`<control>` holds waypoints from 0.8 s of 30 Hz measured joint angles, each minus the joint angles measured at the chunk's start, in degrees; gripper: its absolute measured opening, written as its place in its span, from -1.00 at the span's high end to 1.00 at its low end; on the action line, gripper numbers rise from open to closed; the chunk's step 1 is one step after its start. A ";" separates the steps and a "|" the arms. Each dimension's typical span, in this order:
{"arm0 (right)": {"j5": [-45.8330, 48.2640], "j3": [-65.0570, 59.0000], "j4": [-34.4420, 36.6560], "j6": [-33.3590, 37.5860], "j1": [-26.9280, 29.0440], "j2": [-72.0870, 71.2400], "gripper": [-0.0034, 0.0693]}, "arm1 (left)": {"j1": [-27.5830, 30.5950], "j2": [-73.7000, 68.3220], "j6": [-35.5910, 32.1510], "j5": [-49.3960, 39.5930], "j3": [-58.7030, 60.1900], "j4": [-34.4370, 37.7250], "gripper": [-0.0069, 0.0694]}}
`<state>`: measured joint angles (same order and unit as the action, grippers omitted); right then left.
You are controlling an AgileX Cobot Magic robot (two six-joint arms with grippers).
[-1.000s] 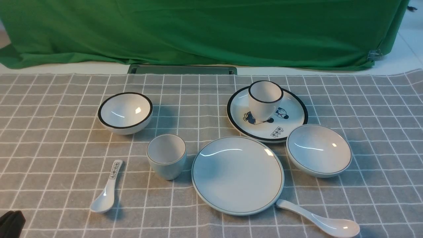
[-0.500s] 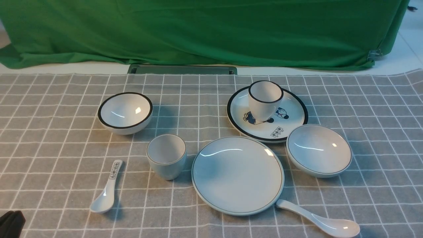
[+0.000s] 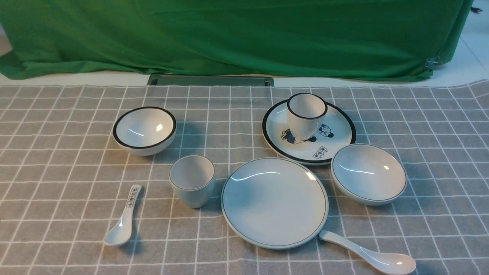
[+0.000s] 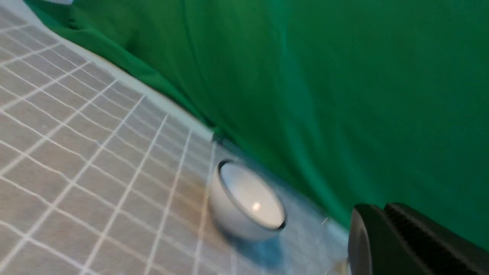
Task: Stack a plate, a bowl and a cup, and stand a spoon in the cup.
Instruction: Use the right arm to grab a blue rice bowl
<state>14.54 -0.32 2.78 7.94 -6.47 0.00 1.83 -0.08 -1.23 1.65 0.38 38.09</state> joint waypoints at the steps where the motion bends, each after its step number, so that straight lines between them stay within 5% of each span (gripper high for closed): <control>1: 0.00 0.00 0.00 0.00 0.00 0.00 0.24 | 0.00 0.00 0.25 0.25 0.00 0.64 0.79; 5: 0.00 0.00 0.00 0.00 0.00 0.00 0.24 | 0.00 -0.36 -1.36 -8.67 -5.49 1.59 0.79; 11: 0.00 0.00 0.00 0.00 0.00 0.00 0.24 | 0.00 -18.01 -13.75 -36.96 -26.38 -3.60 0.79; 14: 0.00 0.00 0.00 0.00 0.00 0.00 0.24 | -0.05 -26.69 -20.34 -44.14 -31.16 -4.36 0.79; 19: 0.00 0.00 0.00 0.00 0.00 0.00 0.24 | -4.82 -39.15 -25.87 -43.92 -35.08 -4.69 0.79; 24: 0.00 0.00 -0.05 0.07 0.00 0.00 0.24 | -16.48 -49.86 -28.53 -36.81 -36.28 -6.60 0.79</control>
<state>14.54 -0.32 2.73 8.01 -6.47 0.00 -14.65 -49.94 -29.76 -35.16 -35.89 31.50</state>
